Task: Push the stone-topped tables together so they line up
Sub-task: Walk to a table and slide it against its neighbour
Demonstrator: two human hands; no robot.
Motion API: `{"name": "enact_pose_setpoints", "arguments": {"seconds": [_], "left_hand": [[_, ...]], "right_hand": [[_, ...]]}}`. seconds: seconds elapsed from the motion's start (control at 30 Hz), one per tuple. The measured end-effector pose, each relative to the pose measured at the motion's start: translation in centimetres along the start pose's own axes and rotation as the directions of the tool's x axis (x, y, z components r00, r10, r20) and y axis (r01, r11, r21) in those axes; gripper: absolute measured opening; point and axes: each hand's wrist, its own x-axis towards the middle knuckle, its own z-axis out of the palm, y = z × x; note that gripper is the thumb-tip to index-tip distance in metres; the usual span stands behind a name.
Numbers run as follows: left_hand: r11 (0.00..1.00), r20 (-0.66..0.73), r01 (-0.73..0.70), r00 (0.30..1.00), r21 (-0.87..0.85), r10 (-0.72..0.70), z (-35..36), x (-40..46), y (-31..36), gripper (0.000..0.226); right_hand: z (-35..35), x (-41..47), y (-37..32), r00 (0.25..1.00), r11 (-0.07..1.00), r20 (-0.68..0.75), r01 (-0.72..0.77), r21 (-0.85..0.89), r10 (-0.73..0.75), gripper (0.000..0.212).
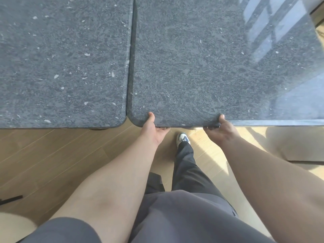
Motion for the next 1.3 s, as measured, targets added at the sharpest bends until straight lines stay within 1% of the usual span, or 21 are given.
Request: {"name": "enact_pose_setpoints", "arguments": {"seconds": [0.17,0.33,0.47,0.57,0.63,0.73,0.8,0.93,1.0,1.07,1.17,1.23,1.3], "left_hand": [[1.000,-0.013,0.016,1.000,-0.003,-0.016,-1.0,-1.6,-0.5,0.054],[1.000,-0.052,0.022,0.998,-0.009,-0.022,-1.0,-1.9,-0.5,0.058],[0.999,-0.069,0.052,0.996,-0.013,-0.053,-0.8,-2.4,-0.4,0.051],[0.997,-0.110,0.065,0.992,0.030,-0.061,-0.8,-2.9,0.3,0.043],[0.993,-0.128,0.053,0.991,0.101,-0.040,-1.3,-3.2,0.8,0.034],[0.975,-0.149,0.079,0.988,0.206,-0.048,-2.3,-3.9,1.2,0.021],[0.965,-0.168,0.097,0.984,0.243,-0.057,-2.8,-4.8,1.3,0.024],[0.949,-0.200,0.100,0.979,0.299,-0.041,-3.6,-7.8,2.0,0.037],[0.941,-0.212,0.104,0.977,0.322,-0.036,-3.9,-9.4,2.6,0.041],[0.946,-0.236,0.087,0.972,0.312,-0.011,-3.9,-10.6,3.3,0.038],[0.974,-0.264,0.007,0.963,0.228,0.055,-3.7,-11.7,4.3,0.033],[0.984,-0.281,-0.055,0.954,0.172,0.102,-3.5,-12.5,4.6,0.030],[0.984,-0.301,-0.115,0.941,0.138,0.152,-3.2,-13.3,4.4,0.028]], "right_hand": [[-1.0,-1.1,0.4,1.000,1.000,-0.012,0.008,-0.029,-0.008,0.039],[-1.1,-1.6,0.2,1.000,0.999,-0.012,-0.007,-0.045,0.007,0.042],[-1.3,-1.4,0.1,1.000,0.997,-0.009,-0.003,-0.082,0.002,0.038],[-0.8,-1.7,0.3,0.999,0.994,-0.031,0.019,-0.105,-0.022,0.036],[-0.6,-2.1,0.6,0.997,0.987,-0.069,0.022,-0.156,-0.033,0.036],[-0.5,-2.8,0.6,0.996,0.980,-0.089,-0.002,-0.201,-0.016,0.032],[-0.4,-3.7,0.5,0.995,0.972,-0.096,-0.024,-0.235,0.001,0.033],[-0.2,-6.6,0.5,0.995,0.939,-0.094,-0.018,-0.344,-0.015,0.047],[0.1,-7.9,0.6,0.997,0.922,-0.077,-0.042,-0.385,0.013,0.046],[0.9,-8.9,0.5,0.995,0.908,-0.040,-0.101,-0.407,0.092,0.045],[3.1,-9.8,-0.2,0.975,0.847,0.097,-0.124,-0.517,0.202,0.041],[5.0,-9.7,-1.1,0.954,0.799,0.142,-0.135,-0.586,0.265,0.034],[6.8,-9.2,-2.0,0.942,0.742,0.162,-0.117,-0.660,0.293,0.029]]}}
